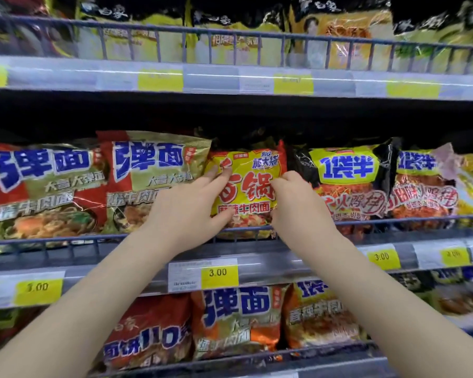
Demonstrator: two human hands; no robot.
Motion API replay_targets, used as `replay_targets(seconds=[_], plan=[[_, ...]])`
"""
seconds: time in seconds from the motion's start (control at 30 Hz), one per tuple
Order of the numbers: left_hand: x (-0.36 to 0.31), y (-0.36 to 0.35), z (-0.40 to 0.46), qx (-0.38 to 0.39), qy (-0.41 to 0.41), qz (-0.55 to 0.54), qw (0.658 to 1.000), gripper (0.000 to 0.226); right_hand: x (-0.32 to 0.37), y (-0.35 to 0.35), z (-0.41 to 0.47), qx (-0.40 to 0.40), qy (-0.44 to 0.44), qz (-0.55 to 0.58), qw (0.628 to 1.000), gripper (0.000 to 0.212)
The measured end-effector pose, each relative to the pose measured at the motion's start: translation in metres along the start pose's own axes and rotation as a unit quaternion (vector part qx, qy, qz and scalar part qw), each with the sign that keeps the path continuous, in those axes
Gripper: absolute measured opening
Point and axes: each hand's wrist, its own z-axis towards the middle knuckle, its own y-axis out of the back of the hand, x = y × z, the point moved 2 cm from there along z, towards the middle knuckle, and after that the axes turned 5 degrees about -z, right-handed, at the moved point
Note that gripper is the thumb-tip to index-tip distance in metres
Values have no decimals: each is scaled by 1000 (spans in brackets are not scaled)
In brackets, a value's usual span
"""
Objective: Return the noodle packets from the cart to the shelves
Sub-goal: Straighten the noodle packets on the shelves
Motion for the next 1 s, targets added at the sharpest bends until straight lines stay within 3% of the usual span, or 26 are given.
replay_targets(seconds=[0.2,0.33,0.47,0.57,0.67,0.77,1.0], plan=[[6,10,-6,3,20,-63,998,60,-3,4,-5,-3,12,-4,1000,38],[13,15,-11,-42,8,-16,999,53,3,11,-9,-35,40,-57,997,44],[21,15,-11,-45,-21,46,998,66,14,16,7,-60,115,-115,985,87],[28,11,-8,-10,-21,69,997,88,21,12,27,-2,182,-175,968,113],[37,9,-2,38,8,85,996,103,20,10,43,57,197,-193,960,129],[42,10,3,81,30,94,992,108,18,10,50,88,200,-206,954,131],[45,10,4,109,54,91,988,109,10,6,48,56,234,-217,946,122]])
